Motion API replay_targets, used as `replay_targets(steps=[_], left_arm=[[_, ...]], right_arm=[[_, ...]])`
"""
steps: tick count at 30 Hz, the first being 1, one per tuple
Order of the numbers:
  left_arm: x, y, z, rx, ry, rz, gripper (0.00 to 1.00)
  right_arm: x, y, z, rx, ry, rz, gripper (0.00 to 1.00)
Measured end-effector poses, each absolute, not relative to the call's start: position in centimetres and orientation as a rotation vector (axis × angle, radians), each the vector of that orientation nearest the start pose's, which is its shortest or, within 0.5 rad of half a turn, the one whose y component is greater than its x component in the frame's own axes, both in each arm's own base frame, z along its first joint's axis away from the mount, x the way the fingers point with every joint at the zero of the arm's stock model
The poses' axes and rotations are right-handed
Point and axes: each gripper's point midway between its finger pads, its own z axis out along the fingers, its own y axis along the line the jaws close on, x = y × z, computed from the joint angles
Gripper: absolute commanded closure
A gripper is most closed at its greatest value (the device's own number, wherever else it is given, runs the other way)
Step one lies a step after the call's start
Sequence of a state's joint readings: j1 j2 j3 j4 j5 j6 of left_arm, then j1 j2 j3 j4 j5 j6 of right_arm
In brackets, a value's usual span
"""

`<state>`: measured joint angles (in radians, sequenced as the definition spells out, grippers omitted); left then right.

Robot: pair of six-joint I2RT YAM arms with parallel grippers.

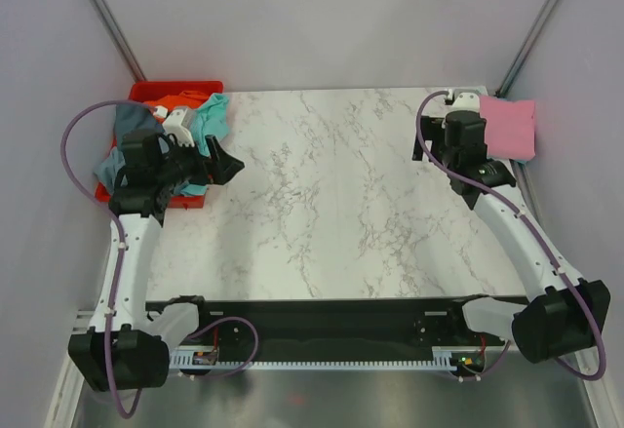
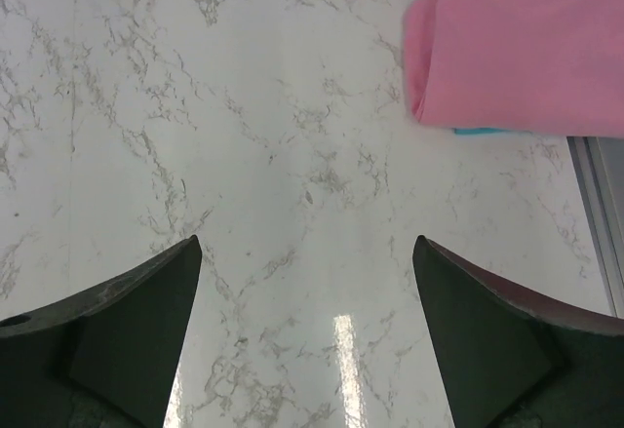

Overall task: Fold and stack the t-shirts
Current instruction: Grab the tshirt from the pile

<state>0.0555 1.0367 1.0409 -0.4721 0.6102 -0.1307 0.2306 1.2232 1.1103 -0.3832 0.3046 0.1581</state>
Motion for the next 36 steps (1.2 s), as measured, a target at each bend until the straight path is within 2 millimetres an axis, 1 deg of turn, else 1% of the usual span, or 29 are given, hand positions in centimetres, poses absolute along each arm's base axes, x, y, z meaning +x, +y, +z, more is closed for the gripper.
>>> replay_targets(steps=[3, 6, 9, 11, 14, 15, 16, 17, 18, 19, 21, 22, 24, 26, 28, 30, 31, 34, 36], left_arm=[[30.8, -7.7, 26.1, 0.15, 2.029, -0.67, 0.0], [30.8, -7.6, 25.7, 0.132, 2.063, -0.693, 0.0], [32.0, -7.6, 26.1, 0.13, 2.084, -0.716, 0.0], [33.2, -7.5, 27.0, 0.132, 2.08, -0.717, 0.01], [35.5, -6.2, 27.8, 0.111, 2.098, -0.661, 0.01], [36.6, -5.7, 28.1, 0.11, 2.1, -0.634, 0.01], [37.7, -5.1, 28.4, 0.114, 2.098, -0.605, 0.02], [38.8, -4.4, 28.5, 0.117, 2.096, -0.567, 0.07], [39.8, -3.8, 28.5, 0.119, 2.098, -0.534, 0.12], [40.7, -3.3, 28.2, 0.125, 2.105, -0.509, 0.2], [42.5, -2.2, 27.2, 0.13, 2.129, -0.45, 0.21], [43.0, -1.8, 26.5, 0.131, 2.144, -0.43, 0.21], [43.9, -1.0, 25.0, 0.132, 2.184, -0.381, 0.19], [44.2, -0.1, 23.3, 0.125, 2.235, -0.335, 0.16], [43.8, 0.2, 22.4, 0.112, 2.271, -0.315, 0.16], [43.5, 0.7, 21.9, 0.094, 2.29, -0.28, 0.16], [43.2, 1.0, 21.6, 0.084, 2.299, -0.261, 0.14], [41.7, 1.9, 21.1, 0.05, 2.333, -0.19, 0.13], [40.8, 2.6, 21.4, 0.029, 2.339, -0.135, 0.13]], right_arm=[[37.4, 4.4, 23.4, 0.101, 2.062, -0.055, 0.02], [37.3, 5.0, 22.4, 0.065, 2.101, -0.029, 0.02], [37.6, 6.4, 21.2, -0.004, 2.14, 0.038, 0.02], [38.5, 7.9, 21.0, -0.052, 2.151, 0.104, 0.02], [41.9, 10.4, 22.1, -0.103, 2.116, 0.2, 0.02], [42.9, 11.0, 22.4, -0.12, 2.107, 0.221, 0.02], [44.2, 11.9, 22.8, -0.14, 2.096, 0.248, 0.02], [45.6, 12.7, 23.0, -0.165, 2.081, 0.275, 0.02], [46.5, 13.2, 23.0, -0.181, 2.073, 0.289, 0.02], [47.5, 13.8, 22.7, -0.202, 2.079, 0.306, 0.02], [48.9, 14.5, 21.9, -0.224, 2.089, 0.327, 0.02], [49.5, 14.9, 21.3, -0.233, 2.099, 0.335, 0.02], [50.3, 15.3, 20.3, -0.246, 2.119, 0.347, 0.02], [50.5, 15.6, 19.6, -0.264, 2.134, 0.358, 0.02], [50.7, 15.7, 19.4, -0.282, 2.137, 0.357, 0.02], [50.7, 15.7, 19.6, -0.298, 2.132, 0.353, 0.02], [50.8, 15.7, 19.9, -0.303, 2.128, 0.35, 0.02], [50.9, 15.9, 20.4, -0.323, 2.111, 0.36, 0.02], [51.1, 16.1, 20.4, -0.329, 2.11, 0.367, 0.02]])
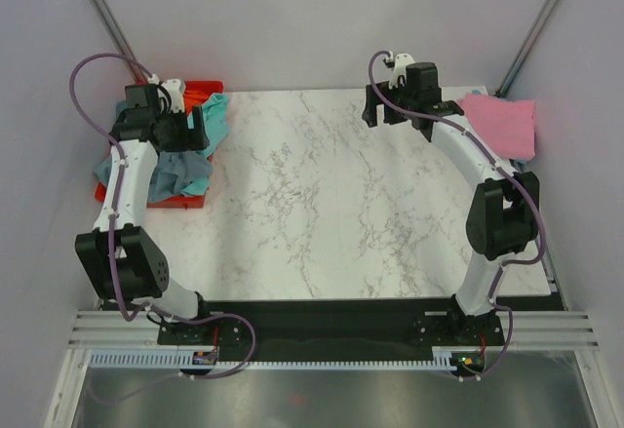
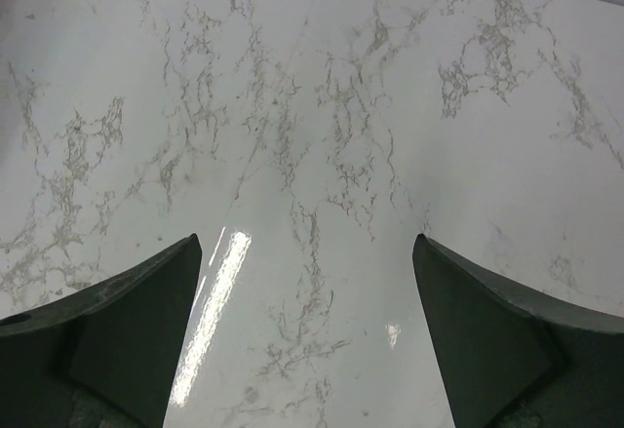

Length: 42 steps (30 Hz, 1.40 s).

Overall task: Fold and stack the t-shirts
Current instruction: Grab the tshirt from the pile, then move the tshirt to the center of the board

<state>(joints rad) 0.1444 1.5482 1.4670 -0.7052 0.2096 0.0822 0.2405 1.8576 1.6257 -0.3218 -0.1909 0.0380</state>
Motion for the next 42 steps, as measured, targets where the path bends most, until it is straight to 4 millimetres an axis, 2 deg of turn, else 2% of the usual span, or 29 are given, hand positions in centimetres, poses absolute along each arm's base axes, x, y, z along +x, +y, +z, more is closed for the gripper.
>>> replay_targets(steps=[4, 7, 11, 13, 14, 16, 18, 21, 25, 27, 31, 34, 38, 40, 42], left_arm=[[39.5, 3.4, 22.1, 0.015, 2.326, -0.064, 0.13], [39.2, 3.5, 21.6, 0.014, 2.342, -0.053, 0.15], [39.7, 3.6, 18.8, 0.008, 2.416, -0.066, 0.35], [40.2, 3.5, 16.9, -0.001, 2.476, -0.095, 0.78], [40.4, 3.4, 16.1, -0.002, 2.503, -0.107, 0.96], [40.9, 3.4, 15.1, 0.005, 2.536, -0.12, 0.98], [41.0, 3.2, 15.0, 0.006, 2.539, -0.137, 0.98], [41.3, 2.7, 16.3, 0.014, 2.496, -0.163, 0.98], [41.7, 0.8, 19.7, 0.073, 2.389, -0.174, 0.98], [41.7, -1.3, 22.2, 0.142, 2.314, -0.184, 0.98], [42.2, -8.2, 28.9, 0.354, 2.102, -0.237, 0.98], [42.6, -13.4, 34.8, 0.483, 1.925, -0.295, 0.98], [43.6, -18.2, 41.8, 0.562, 1.725, -0.354, 0.98], [44.2, -20.2, 44.2, 0.587, 1.65, -0.384, 0.98], [44.9, -22.1, 45.3, 0.615, 1.605, -0.417, 0.98]], right_arm=[[51.4, 16.7, 19.2, -0.333, 2.132, 0.398, 0.02], [51.5, 17.0, 17.9, -0.339, 2.161, 0.42, 0.02], [51.8, 17.1, 17.6, -0.341, 2.169, 0.422, 0.02], [52.0, 17.2, 17.9, -0.341, 2.161, 0.422, 0.02], [52.1, 17.2, 18.1, -0.341, 2.156, 0.421, 0.02], [52.2, 17.1, 18.3, -0.343, 2.15, 0.419, 0.02], [52.2, 17.1, 18.3, -0.34, 2.151, 0.413, 0.02], [52.3, 16.9, 18.3, -0.34, 2.151, 0.402, 0.02], [52.6, 16.3, 18.4, -0.351, 2.144, 0.357, 0.02], [53.0, 15.9, 18.8, -0.366, 2.127, 0.319, 0.02], [54.8, 14.9, 21.1, -0.332, 2.053, 0.225, 0.03], [55.9, 14.3, 23.1, -0.3, 2.008, 0.188, 0.11], [56.4, 13.6, 24.2, -0.275, 1.99, 0.173, 0.11], [56.6, 13.0, 24.4, -0.262, 1.987, 0.16, 0.09], [56.7, 12.3, 24.4, -0.247, 1.992, 0.14, 0.09]])
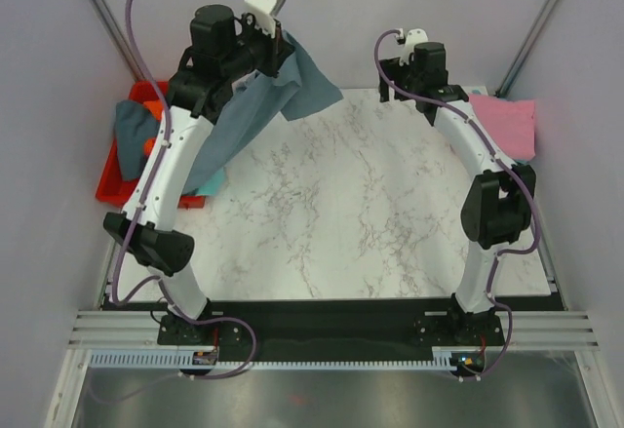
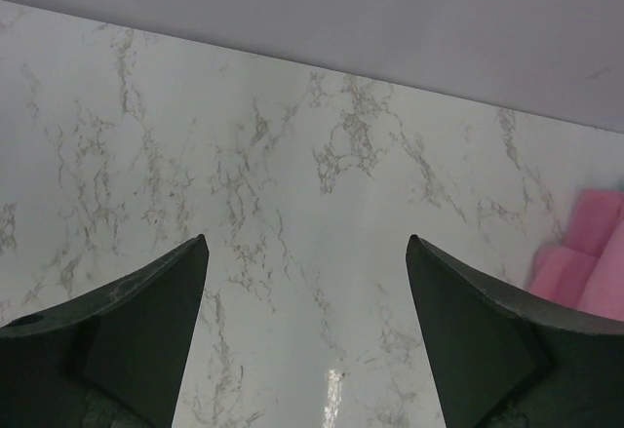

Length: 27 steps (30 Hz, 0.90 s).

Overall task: Fold and stack the t-shirts
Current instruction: Move the tshirt to the center of the board

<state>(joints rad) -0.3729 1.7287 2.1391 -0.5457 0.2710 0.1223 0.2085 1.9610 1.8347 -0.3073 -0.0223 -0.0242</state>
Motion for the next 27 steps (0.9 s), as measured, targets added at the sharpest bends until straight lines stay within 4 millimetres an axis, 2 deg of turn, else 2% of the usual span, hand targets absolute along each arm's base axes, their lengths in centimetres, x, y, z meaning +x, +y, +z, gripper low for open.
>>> replay_targets(steps=[3, 8, 11, 14, 17, 21, 25, 27], left_arm=[[45.4, -24.7, 44.5, 0.66, 1.601, -0.462, 0.98], [45.5, -29.1, 40.6, 0.744, 1.656, -0.537, 0.98], [45.1, -31.8, 40.2, 0.78, 1.65, -0.586, 0.98], [44.4, -34.6, 41.0, 0.82, 1.601, -0.649, 0.98], [42.5, -37.6, 42.2, 0.87, 1.539, -0.733, 0.98], [38.0, -41.5, 42.8, 0.969, 1.481, -0.891, 0.98], [34.6, -43.7, 42.3, 1.053, 1.47, -1.014, 0.98], [33.8, -43.9, 41.2, 1.08, 1.493, -1.038, 0.95]], right_arm=[[56.8, 10.9, 24.7, -0.231, 1.989, 0.099, 0.09], [56.4, 8.6, 26.4, -0.193, 1.96, 0.05, 0.09], [56.5, 6.9, 27.2, -0.153, 1.946, 0.03, 0.09], [56.7, 4.5, 27.3, -0.082, 1.947, 0.013, 0.08], [56.9, 1.6, 27.3, 0.002, 1.95, -0.002, 0.08], [56.8, -2.6, 27.3, 0.101, 1.948, -0.031, 0.08], [56.7, -5.3, 27.3, 0.165, 1.943, -0.047, 0.09], [56.6, -5.8, 27.3, 0.177, 1.942, -0.036, 0.08]])
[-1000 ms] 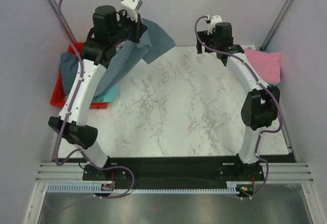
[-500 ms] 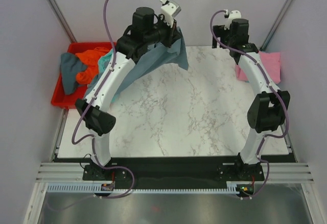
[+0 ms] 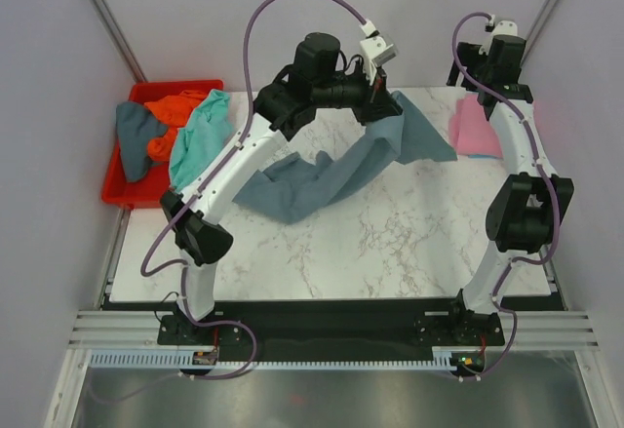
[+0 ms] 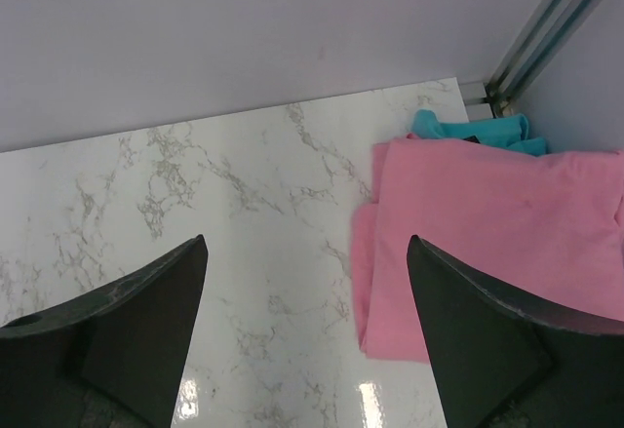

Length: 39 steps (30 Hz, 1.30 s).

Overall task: Fold and stack the t-shirts
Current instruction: Move the tshirt to the center of the board, then flatten the tshirt out

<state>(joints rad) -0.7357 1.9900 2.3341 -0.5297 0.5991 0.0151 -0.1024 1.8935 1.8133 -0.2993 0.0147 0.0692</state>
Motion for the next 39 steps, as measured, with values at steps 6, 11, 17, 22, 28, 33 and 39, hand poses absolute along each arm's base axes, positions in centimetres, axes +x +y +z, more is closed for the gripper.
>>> replay_targets(steps=[6, 11, 17, 22, 28, 33, 39], left_arm=[[33.8, -41.9, 35.5, 1.13, 1.68, -0.972, 0.07], [33.7, -35.1, 30.8, 1.054, 1.903, -0.804, 0.01], [37.0, -24.2, 30.0, 0.82, 2.01, -0.541, 0.04], [38.6, -19.3, 26.2, 0.708, 2.132, -0.416, 0.06], [39.0, -15.6, 20.8, 0.626, 2.297, -0.358, 0.07], [39.0, -14.4, 19.6, 0.589, 2.337, -0.346, 0.07], [38.9, -14.5, 19.5, 0.581, 2.341, -0.353, 0.07]], right_arm=[[56.9, -3.6, 27.1, 0.104, 1.95, 0.107, 0.06], [57.2, 1.3, 25.0, -0.049, 1.985, 0.396, 0.11], [56.1, 7.8, 14.4, -0.169, 2.246, 0.72, 0.15], [52.9, 12.8, 6.0, -0.285, 2.489, 0.864, 0.15], [49.6, 17.6, 4.7, -0.496, 2.554, 0.969, 0.15], [48.8, 19.8, 5.7, -0.595, 2.518, 1.035, 0.15], [49.0, 21.1, 4.2, -0.614, 2.519, 1.104, 0.14]])
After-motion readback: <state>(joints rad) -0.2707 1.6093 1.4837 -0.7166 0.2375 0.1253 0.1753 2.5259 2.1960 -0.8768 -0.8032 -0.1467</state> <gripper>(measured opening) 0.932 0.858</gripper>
